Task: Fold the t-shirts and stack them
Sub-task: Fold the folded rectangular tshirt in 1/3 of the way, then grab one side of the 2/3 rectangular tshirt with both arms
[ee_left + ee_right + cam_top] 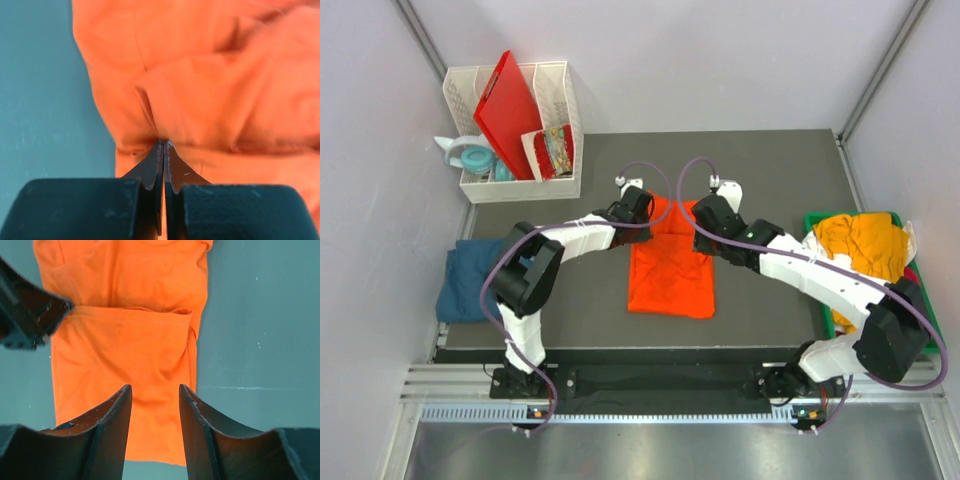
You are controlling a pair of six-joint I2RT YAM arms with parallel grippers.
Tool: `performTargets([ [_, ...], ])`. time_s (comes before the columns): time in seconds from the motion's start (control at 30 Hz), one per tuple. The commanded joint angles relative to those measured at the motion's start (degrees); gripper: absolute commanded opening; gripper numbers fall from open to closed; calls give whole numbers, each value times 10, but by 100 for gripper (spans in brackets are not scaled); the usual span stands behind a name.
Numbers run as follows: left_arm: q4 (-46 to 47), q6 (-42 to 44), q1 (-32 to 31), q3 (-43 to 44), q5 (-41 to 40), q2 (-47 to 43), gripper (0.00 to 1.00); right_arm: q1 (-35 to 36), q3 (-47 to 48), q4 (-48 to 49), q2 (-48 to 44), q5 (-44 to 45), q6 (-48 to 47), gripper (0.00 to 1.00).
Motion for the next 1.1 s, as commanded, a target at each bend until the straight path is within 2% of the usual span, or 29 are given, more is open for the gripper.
performTargets([
  [0.0,-17,-7,18,45,-17,38,0,7,-14,-1,-25,9,14,43],
  [0.1,4,-1,19,13,3,6,0,8,-27,-15,-43,18,23,46],
  [0.13,27,4,19,1,12,-33,1,10,-35,-17,-51,19,29,47],
  [0.2,27,-3,19,-30,34,-72,11,13,-68,-16,-78,15,37,53],
  [0.23,23,-3,18,-41,44,-113,22,16,-81,-14,-86,11,48,55],
  [0.33,5,-16,3,-94,51,-198,40,22,-140,-14,-112,-6,77,58],
  [0.47,-34,-45,-35,-170,34,-288,51,45,-220,-9,-132,-18,121,59],
  [0.7,-62,-97,-56,-288,29,-364,53,96,-277,37,-104,-39,183,61],
  [0.93,-84,-111,-69,-305,-2,-404,54,143,-257,45,-58,-15,219,60],
  [1.07,-90,-110,-72,-309,-15,-425,54,146,-254,56,-42,-13,221,60],
])
